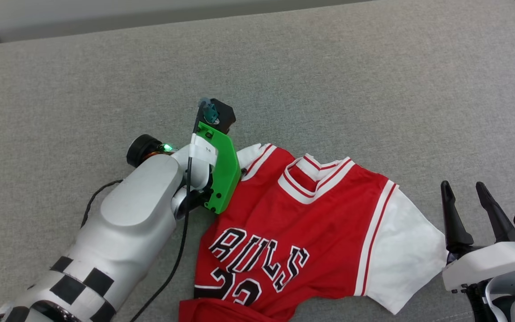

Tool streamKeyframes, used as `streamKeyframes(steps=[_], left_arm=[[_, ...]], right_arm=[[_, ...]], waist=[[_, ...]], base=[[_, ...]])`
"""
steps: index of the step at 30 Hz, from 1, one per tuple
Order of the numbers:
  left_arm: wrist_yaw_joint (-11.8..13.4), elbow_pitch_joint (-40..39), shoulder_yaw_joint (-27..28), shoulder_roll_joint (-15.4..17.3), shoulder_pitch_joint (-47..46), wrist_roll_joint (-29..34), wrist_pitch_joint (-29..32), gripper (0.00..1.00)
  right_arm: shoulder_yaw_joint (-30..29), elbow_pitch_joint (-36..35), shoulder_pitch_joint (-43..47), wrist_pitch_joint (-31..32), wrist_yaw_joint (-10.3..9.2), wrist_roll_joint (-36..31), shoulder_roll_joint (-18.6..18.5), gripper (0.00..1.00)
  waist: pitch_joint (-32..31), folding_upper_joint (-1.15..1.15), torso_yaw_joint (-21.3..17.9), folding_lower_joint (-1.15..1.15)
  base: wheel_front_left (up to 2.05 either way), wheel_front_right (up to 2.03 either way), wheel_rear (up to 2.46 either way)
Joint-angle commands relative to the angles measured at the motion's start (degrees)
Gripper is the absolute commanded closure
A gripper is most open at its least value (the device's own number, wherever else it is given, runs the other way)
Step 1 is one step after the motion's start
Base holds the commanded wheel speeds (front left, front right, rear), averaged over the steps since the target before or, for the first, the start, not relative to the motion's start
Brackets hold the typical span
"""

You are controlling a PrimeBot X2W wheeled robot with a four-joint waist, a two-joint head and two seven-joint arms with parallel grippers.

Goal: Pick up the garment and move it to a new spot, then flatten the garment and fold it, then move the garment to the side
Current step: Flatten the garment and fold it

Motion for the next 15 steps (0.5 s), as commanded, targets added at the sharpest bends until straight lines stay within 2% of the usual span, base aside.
streamKeyframes(steps=[1, 5, 6, 7, 8, 12, 15], left_arm=[[-0.1, 1.8, -0.8, 0.7, -1.3, 0.5, 0.9, 0.00], [-0.1, 6.9, -3.6, 0.4, -1.1, 1.4, 4.6, 0.00], [-0.1, 7.6, -4.0, 0.0, -0.8, 1.0, 5.1, 0.23], [-0.1, 8.3, -4.3, -0.4, -0.3, 0.8, 5.1, 0.59], [-0.1, 8.8, -4.4, -0.7, 0.0, 0.4, 4.7, 1.00], [0.3, 9.1, -2.4, -1.6, 0.1, -0.4, -2.6, 1.00], [1.7, 8.6, -1.4, -1.3, -0.5, 0.7, -9.0, 1.00]], right_arm=[[0.1, 0.4, -1.1, -0.6, -0.02, 0.7, -0.1, 0.00], [0.5, 0.9, -1.3, -0.9, -0.02, 1.4, -0.1, 0.00], [0.5, 1.1, -1.4, -1.0, -0.02, 1.7, -0.1, 0.00], [0.6, 1.2, -1.4, -1.0, -0.02, 1.9, -0.1, 0.00], [0.6, 1.3, -1.5, -1.0, -0.02, 2.0, -0.1, 0.00], [-0.2, 1.7, -1.4, -0.9, -0.02, 2.3, -0.1, 0.00], [-1.9, 1.8, -0.9, -0.7, -0.02, 2.6, -0.1, 0.00]], waist=[[0.8, 0.00, -0.9, -0.01], [0.8, 0.00, -1.2, -0.01], [0.7, 0.00, -1.3, -0.01], [0.6, 0.00, -1.3, -0.01], [0.5, 0.00, -1.3, -0.01], [-0.5, 0.00, -0.4, -0.01], [-1.8, 0.00, 0.8, -0.01]], base=[[0.00, 0.00, 0.00], [0.00, 0.00, 0.00], [0.00, 0.00, 0.00], [0.00, 0.00, 0.00], [0.00, 0.00, 0.00], [0.00, 0.00, 0.00], [0.00, 0.00, 0.00]])
